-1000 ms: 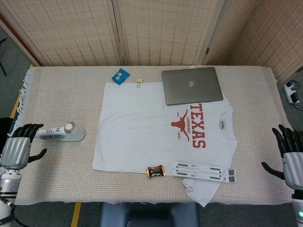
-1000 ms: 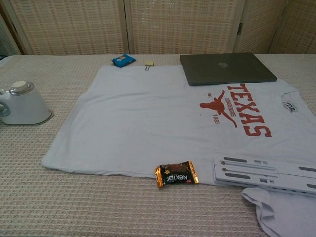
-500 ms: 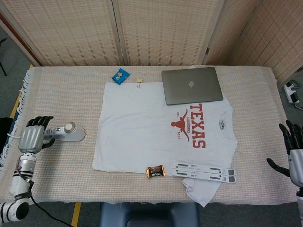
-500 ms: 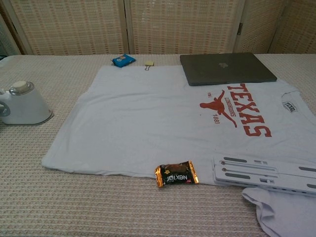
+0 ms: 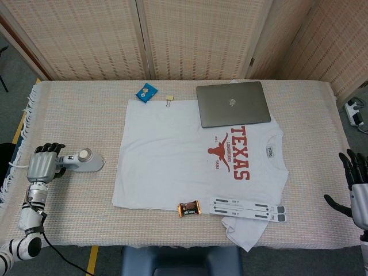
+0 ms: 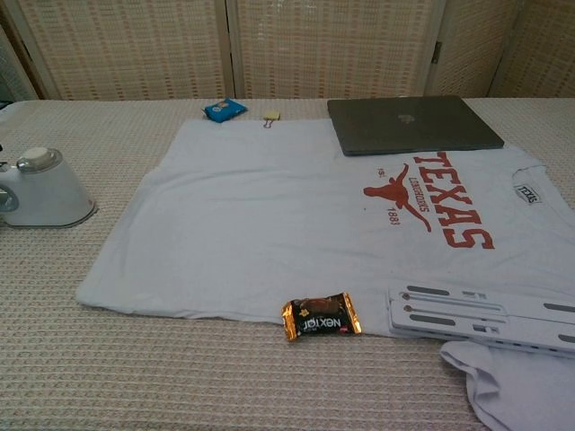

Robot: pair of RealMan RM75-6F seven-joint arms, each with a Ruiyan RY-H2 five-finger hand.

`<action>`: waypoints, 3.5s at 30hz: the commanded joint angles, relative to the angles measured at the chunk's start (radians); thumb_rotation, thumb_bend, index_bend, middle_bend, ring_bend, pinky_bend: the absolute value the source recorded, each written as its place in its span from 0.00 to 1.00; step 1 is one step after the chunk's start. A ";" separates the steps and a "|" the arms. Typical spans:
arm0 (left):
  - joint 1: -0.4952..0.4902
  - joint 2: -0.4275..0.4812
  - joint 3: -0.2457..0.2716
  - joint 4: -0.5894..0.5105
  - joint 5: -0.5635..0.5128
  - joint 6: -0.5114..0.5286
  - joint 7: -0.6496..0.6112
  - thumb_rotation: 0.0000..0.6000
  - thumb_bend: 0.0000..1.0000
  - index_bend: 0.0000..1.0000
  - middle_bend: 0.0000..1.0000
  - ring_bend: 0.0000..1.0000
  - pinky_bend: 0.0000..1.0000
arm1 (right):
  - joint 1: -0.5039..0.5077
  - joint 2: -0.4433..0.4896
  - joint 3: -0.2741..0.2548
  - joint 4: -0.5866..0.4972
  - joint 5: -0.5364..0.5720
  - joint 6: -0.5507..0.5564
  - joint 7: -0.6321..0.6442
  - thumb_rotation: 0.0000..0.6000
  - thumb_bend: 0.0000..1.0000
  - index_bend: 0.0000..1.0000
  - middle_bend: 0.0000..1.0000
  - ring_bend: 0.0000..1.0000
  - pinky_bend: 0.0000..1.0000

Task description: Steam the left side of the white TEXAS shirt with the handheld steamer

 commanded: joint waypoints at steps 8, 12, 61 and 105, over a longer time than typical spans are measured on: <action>-0.063 -0.090 -0.016 0.162 -0.023 -0.086 -0.053 1.00 0.33 0.35 0.39 0.30 0.29 | 0.005 -0.004 0.000 -0.007 0.002 -0.009 -0.010 1.00 0.00 0.00 0.04 0.00 0.03; -0.087 -0.126 -0.023 0.221 -0.023 -0.102 -0.065 1.00 0.33 0.43 0.48 0.38 0.32 | 0.007 -0.007 -0.003 -0.009 0.013 -0.024 -0.015 1.00 0.00 0.00 0.04 0.00 0.03; -0.352 -0.204 -0.093 -0.038 0.108 -0.087 -0.218 1.00 0.34 0.90 1.00 0.90 0.81 | 0.495 -0.375 -0.135 0.384 -0.130 -0.683 0.351 0.46 0.96 0.00 0.04 0.00 0.00; -0.251 -0.326 -0.079 0.506 0.069 -0.016 -0.437 1.00 0.34 0.89 1.00 0.89 0.81 | 0.501 -0.452 -0.208 0.464 -0.105 -0.653 0.346 0.49 0.96 0.00 0.04 0.00 0.00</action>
